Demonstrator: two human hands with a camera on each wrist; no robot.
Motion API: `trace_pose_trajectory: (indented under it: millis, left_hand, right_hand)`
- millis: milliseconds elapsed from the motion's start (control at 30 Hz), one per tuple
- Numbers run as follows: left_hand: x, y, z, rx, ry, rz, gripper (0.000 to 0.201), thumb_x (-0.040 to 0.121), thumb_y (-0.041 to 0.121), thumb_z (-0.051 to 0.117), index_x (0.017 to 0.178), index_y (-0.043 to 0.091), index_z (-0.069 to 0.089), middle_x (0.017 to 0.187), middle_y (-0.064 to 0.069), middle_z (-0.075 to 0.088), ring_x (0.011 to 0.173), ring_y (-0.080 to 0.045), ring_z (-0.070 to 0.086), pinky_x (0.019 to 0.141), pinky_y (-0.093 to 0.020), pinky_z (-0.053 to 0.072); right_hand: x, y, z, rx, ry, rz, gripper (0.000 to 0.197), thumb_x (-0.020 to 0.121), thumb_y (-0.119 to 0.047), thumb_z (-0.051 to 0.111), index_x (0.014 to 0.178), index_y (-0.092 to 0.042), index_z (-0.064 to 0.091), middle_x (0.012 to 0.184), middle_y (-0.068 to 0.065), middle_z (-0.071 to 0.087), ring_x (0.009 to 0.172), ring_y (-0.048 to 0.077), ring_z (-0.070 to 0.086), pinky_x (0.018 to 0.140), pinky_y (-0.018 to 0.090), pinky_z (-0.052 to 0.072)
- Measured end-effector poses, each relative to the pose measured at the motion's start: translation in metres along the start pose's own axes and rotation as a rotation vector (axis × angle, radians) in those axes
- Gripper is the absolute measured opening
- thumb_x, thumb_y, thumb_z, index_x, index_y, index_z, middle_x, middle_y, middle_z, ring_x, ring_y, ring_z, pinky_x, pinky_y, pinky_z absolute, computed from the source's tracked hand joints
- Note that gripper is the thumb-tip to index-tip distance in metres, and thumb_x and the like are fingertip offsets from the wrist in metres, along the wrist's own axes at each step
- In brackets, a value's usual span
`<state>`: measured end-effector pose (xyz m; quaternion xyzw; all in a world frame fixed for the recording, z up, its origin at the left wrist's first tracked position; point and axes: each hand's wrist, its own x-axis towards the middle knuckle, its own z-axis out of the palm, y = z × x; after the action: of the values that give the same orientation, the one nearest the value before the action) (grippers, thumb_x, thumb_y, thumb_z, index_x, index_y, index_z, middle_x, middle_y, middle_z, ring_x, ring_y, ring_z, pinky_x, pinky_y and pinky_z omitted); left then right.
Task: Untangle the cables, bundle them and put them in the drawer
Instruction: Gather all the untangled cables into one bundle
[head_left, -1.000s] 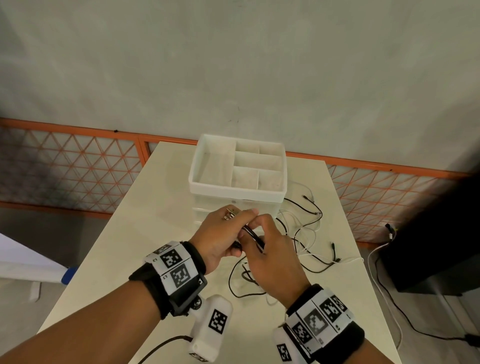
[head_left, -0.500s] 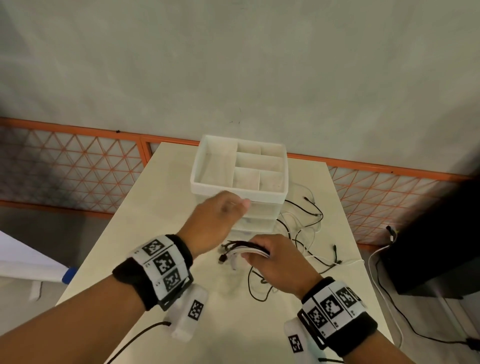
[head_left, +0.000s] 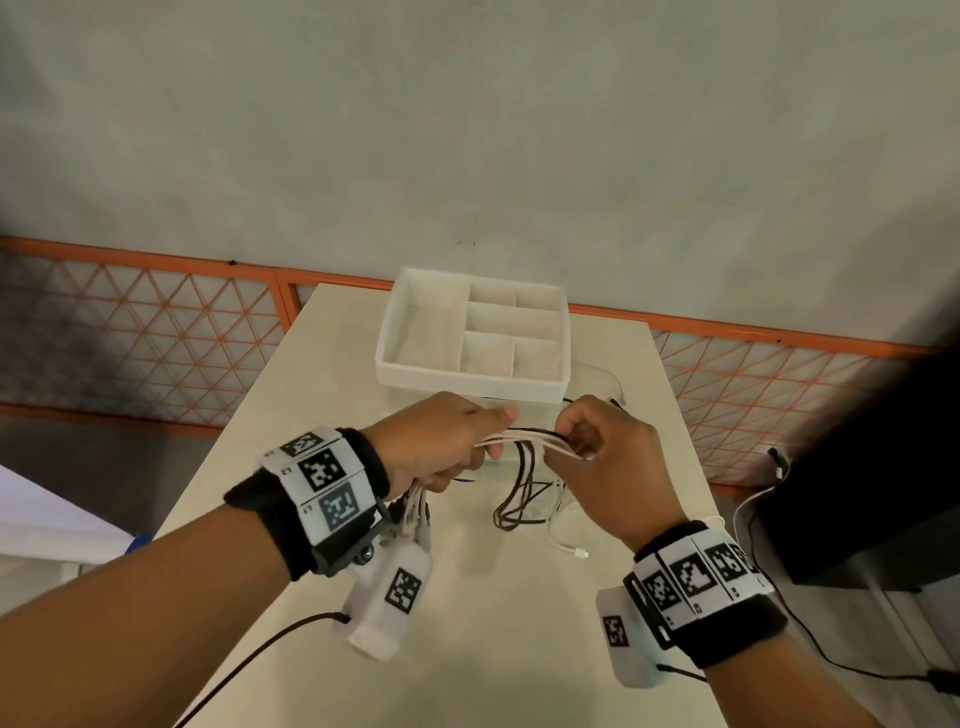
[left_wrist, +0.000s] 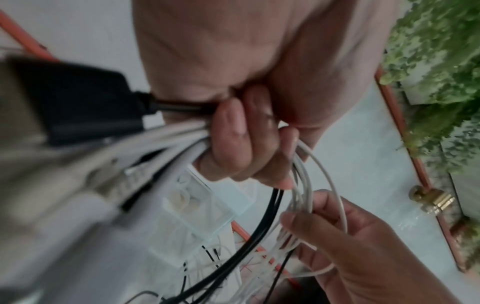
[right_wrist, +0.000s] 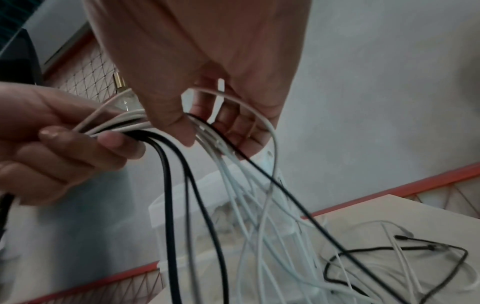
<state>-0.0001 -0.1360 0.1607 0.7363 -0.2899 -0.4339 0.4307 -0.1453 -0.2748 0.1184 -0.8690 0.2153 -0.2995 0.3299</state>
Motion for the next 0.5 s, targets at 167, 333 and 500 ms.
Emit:
trace_pose_trajectory:
  millis: [167, 333, 500]
  left_hand:
    - [0.004, 0.004, -0.005, -0.263, 0.148, 0.020, 0.031, 0.098, 0.039, 0.056, 0.085, 0.011, 0.063, 0.044, 0.008, 0.040, 0.040, -0.008, 0.023, 0.038, -0.020, 0.018]
    - [0.002, 0.019, -0.014, -0.527, 0.333, 0.197, 0.035, 0.096, 0.039, 0.058, 0.075, 0.011, 0.057, 0.045, 0.006, 0.042, 0.037, -0.008, 0.025, 0.038, -0.018, 0.019]
    - [-0.009, 0.015, -0.018, -0.429, 0.227, 0.278, 0.031, 0.091, 0.035, 0.064, 0.071, 0.012, 0.057, 0.057, 0.003, 0.040, 0.037, -0.005, 0.031, 0.038, -0.015, 0.025]
  right_hand:
    - [0.002, -0.019, -0.009, 0.017, 0.169, -0.080, 0.017, 0.069, -0.002, 0.076, 0.071, -0.014, 0.065, 0.073, 0.000, 0.060, 0.060, 0.013, 0.054, 0.056, 0.021, 0.044]
    - [-0.023, -0.006, 0.003, 0.014, -0.537, 0.228, 0.026, 0.079, -0.011, 0.067, 0.063, -0.023, 0.050, 0.055, -0.009, 0.048, 0.050, 0.005, 0.042, 0.053, 0.028, 0.041]
    - [-0.022, 0.036, 0.012, -0.426, -0.512, 0.321, 0.028, 0.099, -0.044, 0.048, 0.080, -0.027, 0.061, 0.073, -0.004, 0.062, 0.073, 0.023, 0.059, 0.070, 0.032, 0.047]
